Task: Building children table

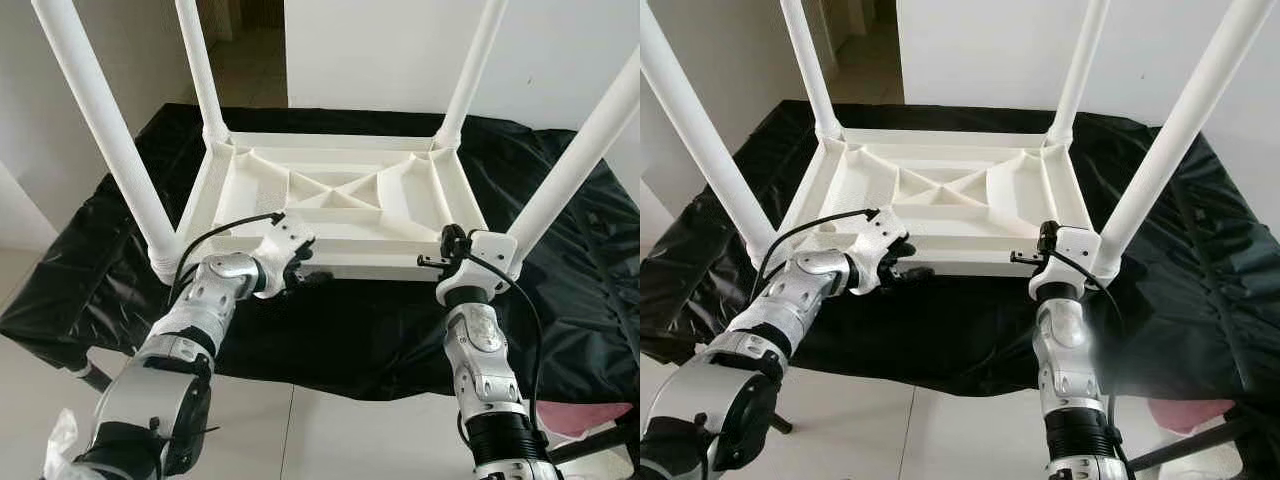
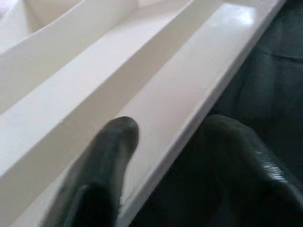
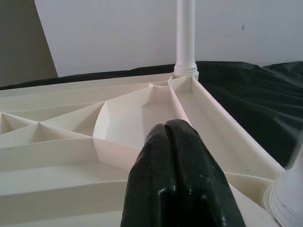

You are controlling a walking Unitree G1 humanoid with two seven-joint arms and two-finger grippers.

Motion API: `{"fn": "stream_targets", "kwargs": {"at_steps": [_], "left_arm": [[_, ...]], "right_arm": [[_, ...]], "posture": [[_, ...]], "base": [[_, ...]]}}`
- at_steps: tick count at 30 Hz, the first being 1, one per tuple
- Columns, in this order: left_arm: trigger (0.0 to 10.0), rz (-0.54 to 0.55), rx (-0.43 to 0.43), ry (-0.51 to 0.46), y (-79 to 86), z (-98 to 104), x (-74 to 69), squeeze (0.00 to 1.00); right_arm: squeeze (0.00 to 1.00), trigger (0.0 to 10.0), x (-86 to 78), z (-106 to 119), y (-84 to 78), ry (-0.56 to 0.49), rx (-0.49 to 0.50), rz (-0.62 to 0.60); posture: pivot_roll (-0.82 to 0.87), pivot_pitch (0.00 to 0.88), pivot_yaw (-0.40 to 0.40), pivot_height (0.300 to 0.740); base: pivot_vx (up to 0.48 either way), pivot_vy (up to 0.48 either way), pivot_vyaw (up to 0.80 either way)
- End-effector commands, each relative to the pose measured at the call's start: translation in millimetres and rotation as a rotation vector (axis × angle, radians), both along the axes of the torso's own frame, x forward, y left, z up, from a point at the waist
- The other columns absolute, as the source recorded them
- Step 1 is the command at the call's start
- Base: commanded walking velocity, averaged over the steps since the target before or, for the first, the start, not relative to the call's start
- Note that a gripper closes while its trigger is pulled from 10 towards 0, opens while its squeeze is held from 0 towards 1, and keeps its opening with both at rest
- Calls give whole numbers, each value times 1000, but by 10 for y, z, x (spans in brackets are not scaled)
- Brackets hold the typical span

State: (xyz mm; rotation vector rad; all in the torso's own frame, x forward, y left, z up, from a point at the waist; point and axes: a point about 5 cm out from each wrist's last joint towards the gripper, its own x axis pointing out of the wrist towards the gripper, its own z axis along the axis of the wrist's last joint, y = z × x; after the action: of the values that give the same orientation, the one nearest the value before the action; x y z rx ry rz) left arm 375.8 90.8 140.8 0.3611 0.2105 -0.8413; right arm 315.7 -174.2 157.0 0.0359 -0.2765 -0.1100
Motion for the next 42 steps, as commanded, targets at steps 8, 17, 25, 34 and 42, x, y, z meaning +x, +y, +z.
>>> {"fn": "stream_targets", "kwargs": {"at_steps": [8, 17, 25, 34, 42], "left_arm": [[0, 382, 92, -88, 251, -136, 83, 0], [10000, 353, 61, -93, 227, -65, 114, 1000], [10000, 262, 48, -145, 145, 39, 121, 173], [10000, 209, 129, -125, 127, 40, 138, 0], [10000, 210, 236, -38, 156, -37, 146, 0]], "right_arm": [[0, 10000, 10, -6, 31, 10, 9, 4], [0, 10000, 11, -19, 29, 13, 11, 0], [0, 10000, 2, -35, 4, 17, 9, -6], [0, 10000, 3, -28, -13, 16, 4, -12], [0, 10000, 2, -23, -6, 15, 2, -10]], "posture": [[-50, 77, 46, 740], [-52, 73, 52, 740], [-53, 68, 53, 740], [-57, 68, 52, 740], [-67, 71, 58, 740]], "base": [[0, 0, 0], [0, 0, 0], [0, 0, 0], [0, 0, 0], [0, 0, 0]]}}
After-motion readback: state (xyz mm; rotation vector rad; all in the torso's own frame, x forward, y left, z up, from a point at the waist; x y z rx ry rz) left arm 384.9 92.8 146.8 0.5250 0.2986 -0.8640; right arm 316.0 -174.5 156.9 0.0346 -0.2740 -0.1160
